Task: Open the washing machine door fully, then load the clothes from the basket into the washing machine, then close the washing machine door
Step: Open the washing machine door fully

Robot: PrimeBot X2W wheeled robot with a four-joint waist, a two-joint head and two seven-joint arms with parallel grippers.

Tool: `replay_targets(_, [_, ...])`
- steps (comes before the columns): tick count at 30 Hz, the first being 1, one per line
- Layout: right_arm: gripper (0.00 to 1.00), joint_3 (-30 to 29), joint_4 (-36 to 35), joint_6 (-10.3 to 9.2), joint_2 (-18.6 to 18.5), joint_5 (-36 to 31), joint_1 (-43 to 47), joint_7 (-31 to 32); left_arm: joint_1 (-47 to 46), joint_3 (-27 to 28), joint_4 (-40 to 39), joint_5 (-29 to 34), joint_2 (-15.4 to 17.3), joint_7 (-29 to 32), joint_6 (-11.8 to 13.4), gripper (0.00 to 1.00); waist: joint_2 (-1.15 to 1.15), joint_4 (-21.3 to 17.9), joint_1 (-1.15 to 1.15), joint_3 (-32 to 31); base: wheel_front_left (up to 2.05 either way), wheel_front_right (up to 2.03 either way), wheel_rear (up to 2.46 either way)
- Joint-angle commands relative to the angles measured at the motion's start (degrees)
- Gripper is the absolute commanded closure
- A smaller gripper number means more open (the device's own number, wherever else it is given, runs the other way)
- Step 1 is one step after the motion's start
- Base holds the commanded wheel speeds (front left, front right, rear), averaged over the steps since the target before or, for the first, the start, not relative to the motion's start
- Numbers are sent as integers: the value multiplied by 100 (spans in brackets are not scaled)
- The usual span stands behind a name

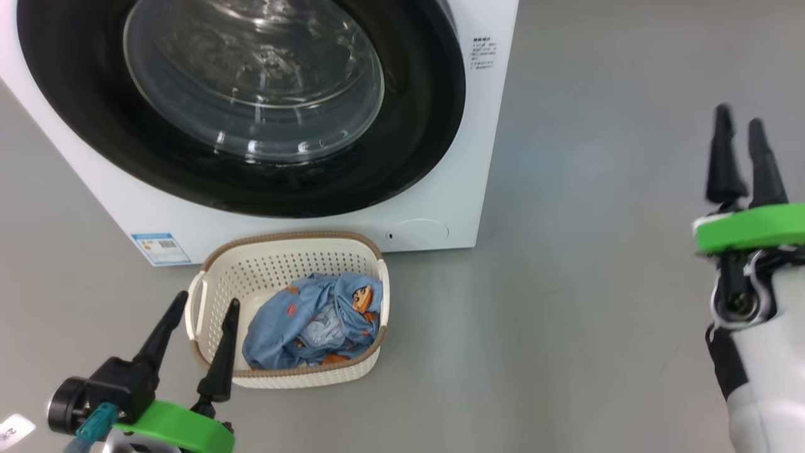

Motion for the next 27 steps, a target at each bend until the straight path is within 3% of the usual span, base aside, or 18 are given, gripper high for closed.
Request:
replay_targets(1, [0, 0, -63, 9, 29, 386, -277, 87, -179, 151, -168, 55, 105, -37, -10, 0, 0, 36, 0, 98, 0, 0, 0])
replay_targets(5, [3, -268, 107, 9, 83, 1302, -549, 336, -233, 103, -176, 47, 100, -37, -10, 0, 0, 76, 0, 229, 0, 0, 0])
replay_targets(6, [24, -327, 148, 9, 90, 1484, -605, 401, -244, 90, -177, 46, 96, -37, -10, 0, 0, 87, 0, 263, 0, 0, 0])
replay_targets(7, [53, -382, 179, 9, 115, 1690, -668, 484, -257, 78, -180, 46, 94, -37, -10, 0, 0, 96, 0, 300, 0, 0, 0])
replay_targets(8, [71, -459, 227, 9, 132, 1886, -731, 559, -271, 68, -189, 45, 92, -37, -10, 0, 0, 105, 0, 341, 0, 0, 0])
replay_targets(9, [100, -528, 277, 9, 136, 2045, -796, 622, -287, 58, -195, 44, 90, -37, -10, 0, 0, 116, 0, 380, 0, 0, 0])
replay_targets(18, [100, -812, 627, 9, 166, 3068, -1312, 1413, -430, -22, -232, 44, 43, -37, -10, 0, 0, 238, 0, 657, 0, 0, 0])
replay_targets(27, [100, -732, 958, 9, -142, 3319, -1923, 2291, -575, -55, -247, 20, 10, -37, -10, 0, 0, 344, 0, 949, 0, 0, 0])
